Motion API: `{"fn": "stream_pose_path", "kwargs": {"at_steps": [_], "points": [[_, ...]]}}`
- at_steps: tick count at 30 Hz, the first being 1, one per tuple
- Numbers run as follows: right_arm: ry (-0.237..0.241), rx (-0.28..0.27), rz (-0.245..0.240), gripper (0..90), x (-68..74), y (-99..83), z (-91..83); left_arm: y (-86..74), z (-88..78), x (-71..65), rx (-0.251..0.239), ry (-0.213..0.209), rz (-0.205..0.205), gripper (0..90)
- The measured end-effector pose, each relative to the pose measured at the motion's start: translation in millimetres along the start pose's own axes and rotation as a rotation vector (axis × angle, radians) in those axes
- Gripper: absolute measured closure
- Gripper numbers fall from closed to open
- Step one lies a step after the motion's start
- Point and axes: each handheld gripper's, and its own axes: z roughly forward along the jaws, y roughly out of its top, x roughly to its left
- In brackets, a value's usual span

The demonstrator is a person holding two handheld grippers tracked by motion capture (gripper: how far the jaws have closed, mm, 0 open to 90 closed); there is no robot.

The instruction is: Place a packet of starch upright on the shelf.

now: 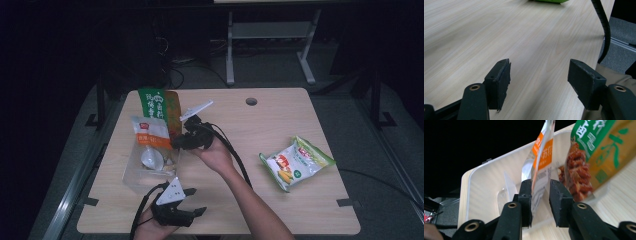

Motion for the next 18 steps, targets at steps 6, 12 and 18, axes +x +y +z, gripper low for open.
{"fn": "stream_pose_path", "kwargs": {"at_steps": [6,12,18], "points": [[-0.002,0.003,0.015,66.0,-4.2,-11.3,-20.9,-0.2,0.2,1.9,-0.004,0.004,-0.014,31.9],[-0.020,0.000,0.033,63.2,-8.5,-24.8,-42.2,-0.8,0.3,3.7,-0.004,0.009,-0.020,31.5],[-0.029,0.002,0.052,61.5,-14.3,-40.2,-58.1,-0.8,1.9,4.8,-0.001,0.009,-0.025,31.3]]}}
